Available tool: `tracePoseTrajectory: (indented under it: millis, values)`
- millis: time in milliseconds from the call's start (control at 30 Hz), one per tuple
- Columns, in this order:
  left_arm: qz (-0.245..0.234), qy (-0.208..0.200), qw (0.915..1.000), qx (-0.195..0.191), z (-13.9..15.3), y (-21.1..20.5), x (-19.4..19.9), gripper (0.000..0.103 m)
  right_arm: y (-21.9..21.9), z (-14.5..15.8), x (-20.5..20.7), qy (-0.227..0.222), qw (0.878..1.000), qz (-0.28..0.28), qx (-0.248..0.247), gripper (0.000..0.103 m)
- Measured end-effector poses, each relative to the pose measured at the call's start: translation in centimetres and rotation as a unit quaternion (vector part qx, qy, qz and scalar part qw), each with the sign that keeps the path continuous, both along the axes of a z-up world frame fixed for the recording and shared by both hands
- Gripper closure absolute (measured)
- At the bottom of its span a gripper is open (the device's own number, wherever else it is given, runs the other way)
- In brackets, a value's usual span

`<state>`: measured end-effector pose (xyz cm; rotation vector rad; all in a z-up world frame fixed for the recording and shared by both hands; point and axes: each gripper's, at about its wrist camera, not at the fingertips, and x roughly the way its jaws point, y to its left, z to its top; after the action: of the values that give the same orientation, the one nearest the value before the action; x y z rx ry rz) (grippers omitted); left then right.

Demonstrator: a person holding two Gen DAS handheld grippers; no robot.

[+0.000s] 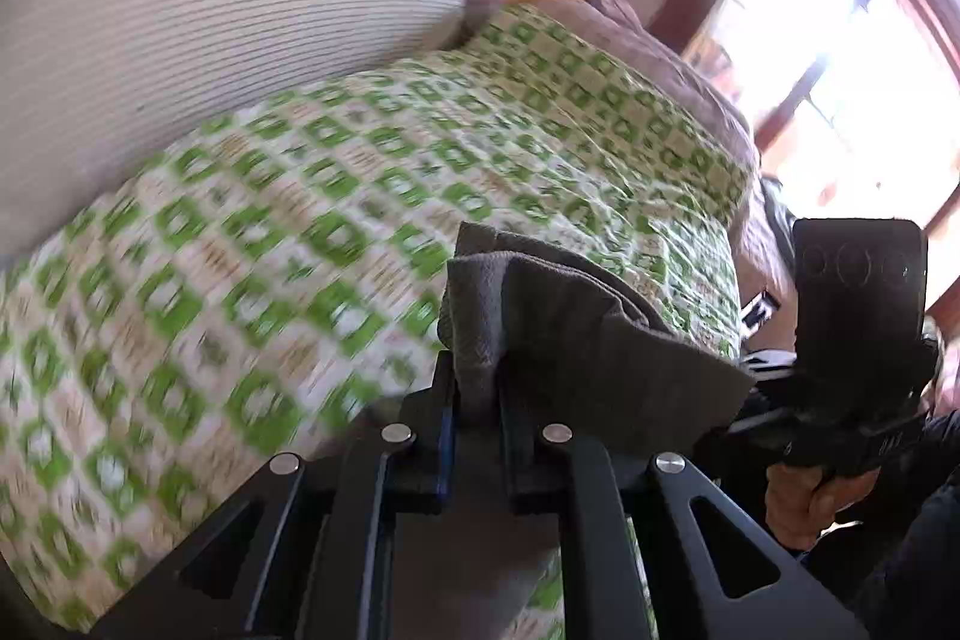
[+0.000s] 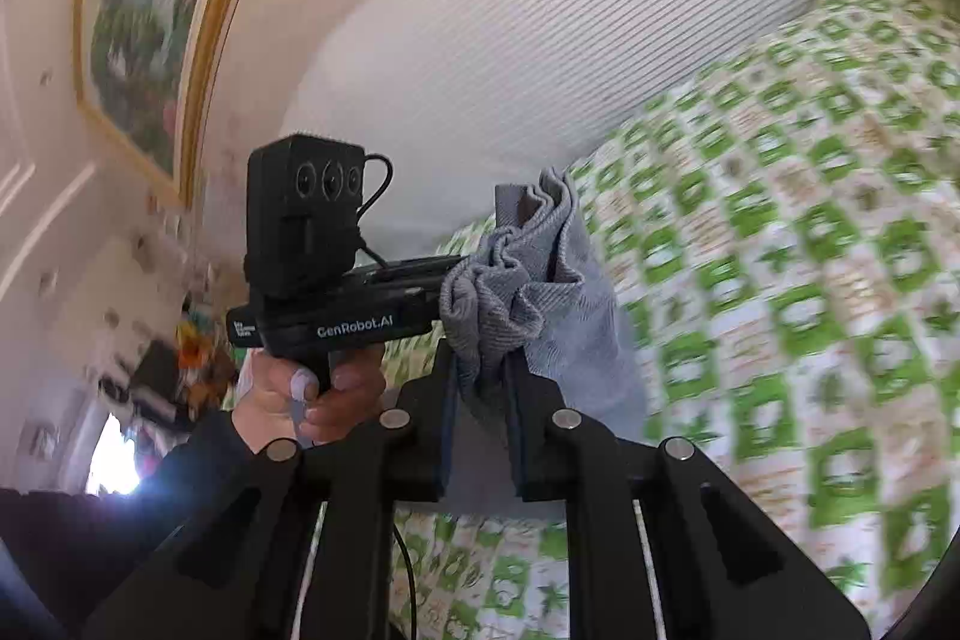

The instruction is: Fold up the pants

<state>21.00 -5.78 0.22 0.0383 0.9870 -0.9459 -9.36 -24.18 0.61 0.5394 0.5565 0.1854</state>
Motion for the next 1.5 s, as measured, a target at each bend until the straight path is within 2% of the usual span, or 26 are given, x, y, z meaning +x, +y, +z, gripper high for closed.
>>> tracePoseTrajectory:
  millis: [133, 333, 500, 633, 767, 900, 933, 1033, 1100, 1167, 1233, 1333, 1433, 1467, 1500]
  values:
    - [0.046, 0.021, 0.9985, -0.022, -1.9, 4.0, -0.9, 0.093, 2.5, -1.6, 1.9, 0.025, 0.999, 0.041, -0.001, 0.087]
    - [0.095, 0.048, 0.9938, -0.03, -4.6, 8.5, -2.0, 0.093, 5.7, -5.3, 4.9, 0.07, 0.993, 0.09, 0.007, 0.087]
    - [0.117, 0.059, 0.9912, -0.014, -6.0, 10.5, -2.6, 0.093, 7.5, -7.5, 6.7, 0.106, 0.987, 0.12, 0.003, 0.087]
    - [0.136, 0.072, 0.9881, 0.008, -6.8, 12.0, -3.1, 0.092, 7.8, -9.2, 7.6, 0.129, 0.983, 0.132, 0.012, 0.082]
    - [0.163, 0.058, 0.9847, 0.026, -6.1, 14.1, -4.4, 0.089, 8.2, -10.0, 8.2, 0.152, 0.978, 0.145, 0.018, 0.067]
    - [0.192, 0.049, 0.9801, 0.018, -4.8, 15.6, -5.9, 0.089, 8.5, -9.2, 7.7, 0.14, 0.976, 0.163, 0.032, 0.043]
    - [0.198, 0.046, 0.979, 0.016, -4.4, 15.7, -6.3, 0.089, 8.4, -8.7, 7.5, 0.131, 0.976, 0.168, 0.042, 0.042]
    - [0.21, 0.039, 0.977, -0.003, -3.2, 15.4, -8.0, 0.085, 7.8, -7.1, 7.4, 0.104, 0.979, 0.169, 0.054, 0.041]
    - [0.215, 0.038, 0.9757, -0.016, -2.7, 14.7, -9.1, 0.08, 7.1, -5.9, 8.0, 0.094, 0.984, 0.151, 0.029, 0.041]
    - [0.217, 0.042, 0.9749, -0.028, -2.6, 13.6, -9.7, 0.079, 6.2, -5.3, 9.2, 0.106, 0.987, 0.121, -0.015, 0.041]
    - [0.21, 0.041, 0.9758, -0.044, -2.3, 12.1, -10.3, 0.079, 5.1, -5.2, 10.4, 0.112, 0.988, 0.105, -0.021, 0.044]
    - [0.2, 0.052, 0.976, -0.067, -2.7, 10.1, -10.7, 0.079, 4.0, -5.3, 12.4, 0.127, 0.987, 0.092, -0.034, 0.053]
    - [0.22, 0.07, 0.9719, -0.043, -4.7, 8.7, -10.2, 0.079, 4.0, -5.8, 14.0, 0.146, 0.984, 0.095, -0.046, 0.056]
    - [0.233, 0.078, 0.9688, -0.029, -5.5, 8.7, -10.0, 0.079, 4.2, -6.3, 14.6, 0.157, 0.981, 0.1, -0.053, 0.056]
    - [0.255, 0.094, 0.9622, -0.015, -6.8, 9.0, -9.8, 0.079, 4.5, -6.7, 15.1, 0.167, 0.978, 0.107, -0.058, 0.056]
